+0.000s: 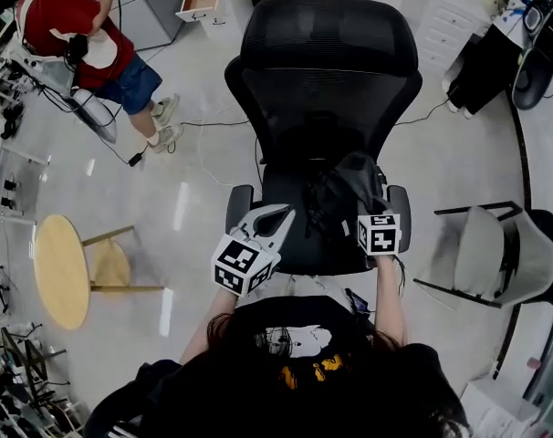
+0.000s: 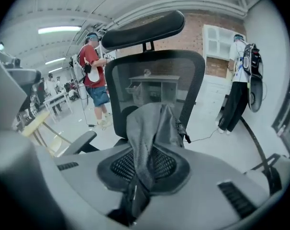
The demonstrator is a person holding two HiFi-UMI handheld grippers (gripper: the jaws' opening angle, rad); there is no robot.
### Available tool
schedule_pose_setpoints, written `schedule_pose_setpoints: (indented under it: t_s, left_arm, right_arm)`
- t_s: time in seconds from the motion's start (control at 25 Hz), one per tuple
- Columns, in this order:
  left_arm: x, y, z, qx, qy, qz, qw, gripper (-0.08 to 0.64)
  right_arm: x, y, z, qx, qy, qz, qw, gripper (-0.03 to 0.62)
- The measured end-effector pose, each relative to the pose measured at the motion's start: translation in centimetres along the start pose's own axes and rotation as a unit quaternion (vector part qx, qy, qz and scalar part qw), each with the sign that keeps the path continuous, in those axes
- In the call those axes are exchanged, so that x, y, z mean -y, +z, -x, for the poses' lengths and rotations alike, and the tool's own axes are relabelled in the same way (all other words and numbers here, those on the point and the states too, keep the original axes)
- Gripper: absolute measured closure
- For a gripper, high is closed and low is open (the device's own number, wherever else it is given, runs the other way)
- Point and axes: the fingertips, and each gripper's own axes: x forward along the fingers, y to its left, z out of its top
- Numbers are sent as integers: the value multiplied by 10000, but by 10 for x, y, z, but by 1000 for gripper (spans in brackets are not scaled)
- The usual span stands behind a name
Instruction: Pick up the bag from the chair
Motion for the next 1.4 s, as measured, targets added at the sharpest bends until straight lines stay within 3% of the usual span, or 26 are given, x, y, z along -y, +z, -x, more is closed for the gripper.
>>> schedule_pose_setpoints:
  t_s: [0.36,0.64,1.12,1.4]
  left_arm:
    - [9,-5,19,33,-156,-55,9999,555]
    - [6,-11,49,140,-124,-63,9998,555]
    - [-5,-22,139,509,-99,-95,9986,555]
    - [-10,-49,207,501,-178,-89,9985,555]
  right_arm:
    - [-35,14,47,435,142,-406,9981,555]
    - [-78,30,90,706,300,-126,9970,557]
    - [-173,53,169,1372,267,-9,9902,560]
    - [-229,49,208,1641,159,-71,9863,561]
